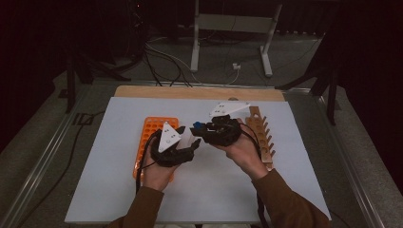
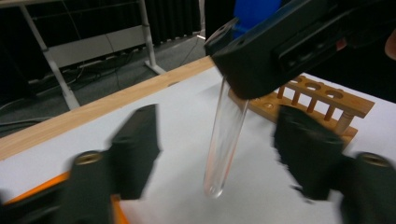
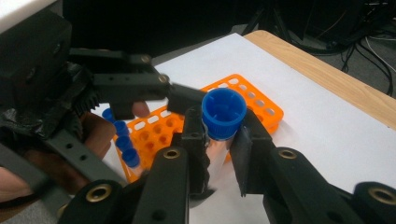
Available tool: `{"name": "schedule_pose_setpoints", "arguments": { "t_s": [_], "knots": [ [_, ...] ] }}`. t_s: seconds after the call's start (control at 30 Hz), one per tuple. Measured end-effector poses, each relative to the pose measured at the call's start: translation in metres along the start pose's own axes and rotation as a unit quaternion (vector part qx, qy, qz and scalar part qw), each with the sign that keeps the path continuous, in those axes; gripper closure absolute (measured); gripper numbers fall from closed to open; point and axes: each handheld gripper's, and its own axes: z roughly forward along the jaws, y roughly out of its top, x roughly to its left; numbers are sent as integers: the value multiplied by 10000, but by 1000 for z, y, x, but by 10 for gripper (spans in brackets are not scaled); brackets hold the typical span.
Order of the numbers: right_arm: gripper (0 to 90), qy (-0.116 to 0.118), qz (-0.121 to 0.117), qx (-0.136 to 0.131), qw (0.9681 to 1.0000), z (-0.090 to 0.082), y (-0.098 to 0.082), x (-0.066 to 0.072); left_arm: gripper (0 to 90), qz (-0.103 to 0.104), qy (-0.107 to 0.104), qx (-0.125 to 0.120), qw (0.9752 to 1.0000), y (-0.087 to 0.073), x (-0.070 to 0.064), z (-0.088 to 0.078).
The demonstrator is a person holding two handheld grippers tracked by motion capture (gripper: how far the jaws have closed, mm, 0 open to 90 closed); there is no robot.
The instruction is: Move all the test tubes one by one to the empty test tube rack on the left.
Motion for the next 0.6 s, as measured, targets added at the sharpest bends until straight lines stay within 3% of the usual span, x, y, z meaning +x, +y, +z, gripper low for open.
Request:
{"name": "schedule_pose_setpoints", "arguments": {
  "t_s": [0.2,0.53,0.6],
  "knots": [
    [769,49,5,-10,10000,2,0,1,661,4,-116,-154,9998,-1,-1,-1],
    [763,90,44,17,9999,5,-1,1,778,-8,-181,-143,9997,-3,0,0],
    [657,159,93,-67,9998,4,-1,-1,779,-64,-165,-136,9997,-3,2,0]
  ]
}}
